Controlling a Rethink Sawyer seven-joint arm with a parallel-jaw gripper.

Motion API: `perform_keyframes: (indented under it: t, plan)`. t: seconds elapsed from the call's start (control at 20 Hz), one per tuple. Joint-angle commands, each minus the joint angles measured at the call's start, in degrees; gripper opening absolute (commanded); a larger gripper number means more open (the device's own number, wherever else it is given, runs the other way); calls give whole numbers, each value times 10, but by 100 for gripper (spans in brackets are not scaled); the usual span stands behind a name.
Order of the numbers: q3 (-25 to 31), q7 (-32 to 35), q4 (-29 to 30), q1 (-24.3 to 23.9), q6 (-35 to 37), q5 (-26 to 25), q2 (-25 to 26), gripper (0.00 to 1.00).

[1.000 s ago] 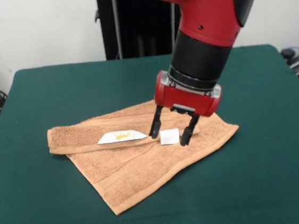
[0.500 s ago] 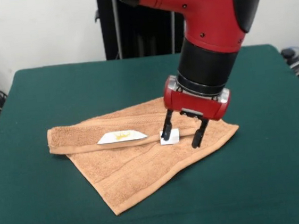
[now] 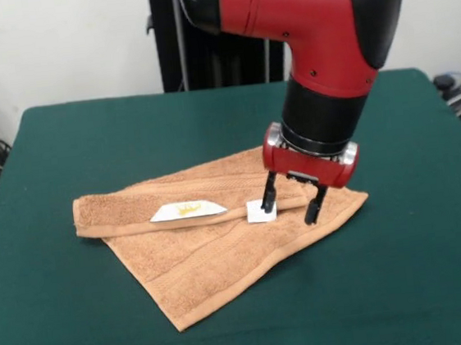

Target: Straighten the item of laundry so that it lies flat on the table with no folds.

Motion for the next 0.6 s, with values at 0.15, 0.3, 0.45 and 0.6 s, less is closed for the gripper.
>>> perform_keyframes:
  t: [0.15, 0.3, 0.45, 0.6]
  plan:
    - [-20, 178, 57, 40, 30, 42, 26, 100]
    - [-29, 173, 54, 49, 36, 49, 32, 100]
    - [-38, 171, 52, 56, 44, 54, 38, 100]
    - [-47, 174, 51, 64, 50, 59, 42, 100]
